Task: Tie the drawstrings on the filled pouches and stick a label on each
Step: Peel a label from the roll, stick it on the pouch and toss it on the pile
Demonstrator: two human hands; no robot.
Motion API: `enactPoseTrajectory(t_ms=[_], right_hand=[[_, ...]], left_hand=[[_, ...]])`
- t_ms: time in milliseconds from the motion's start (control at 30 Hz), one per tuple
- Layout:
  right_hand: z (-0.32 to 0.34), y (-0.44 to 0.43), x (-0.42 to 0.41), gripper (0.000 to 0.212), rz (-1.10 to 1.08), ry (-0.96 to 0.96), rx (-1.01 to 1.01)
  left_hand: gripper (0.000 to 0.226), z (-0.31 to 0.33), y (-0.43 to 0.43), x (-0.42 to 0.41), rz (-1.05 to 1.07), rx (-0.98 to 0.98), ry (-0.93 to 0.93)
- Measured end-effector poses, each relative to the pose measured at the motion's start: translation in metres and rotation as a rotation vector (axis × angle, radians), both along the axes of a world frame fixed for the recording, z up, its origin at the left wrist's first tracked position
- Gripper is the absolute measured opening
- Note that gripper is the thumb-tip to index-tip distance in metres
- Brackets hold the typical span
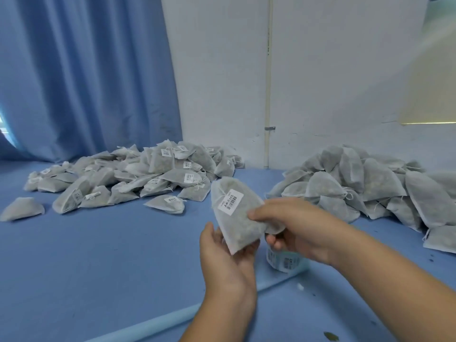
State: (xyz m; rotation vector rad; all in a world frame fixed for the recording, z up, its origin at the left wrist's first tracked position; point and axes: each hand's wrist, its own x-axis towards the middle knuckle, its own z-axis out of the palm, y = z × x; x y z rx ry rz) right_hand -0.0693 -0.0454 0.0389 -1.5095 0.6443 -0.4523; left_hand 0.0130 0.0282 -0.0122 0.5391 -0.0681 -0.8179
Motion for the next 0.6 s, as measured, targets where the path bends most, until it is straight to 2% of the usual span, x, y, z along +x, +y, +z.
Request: enactPoseTrajectory(t_ms=[100,167,267,367,600], right_hand=[[0.031,-0.012,0.052,0.003,0.059,-0.316,0.230],[0.040,-0.022,0.077,0.005,-0.007,-0.450,0.233],[0.023,-0.035,0.082,0.010,-0.132,-0.359,0.167],[-0.006,-0.041,0.059,0.015,-0.159,-0.252,0.140],[-0.030,-0.044,0.002,0.013,-0.199,-0.201,0.062]], left_hand=[[0.041,0.000,0.003,0.017,0.043,0.016,0.097],[0.041,0.000,0.003,0.022,0.058,0.023,0.082],[0.040,-0.002,0.002,0.023,0.047,0.037,0.027],[0.035,-0.002,-0.001,0.019,0.012,0.045,-0.050],[0.022,-0.005,-0.008,0.006,-0.066,0.082,-0.299]])
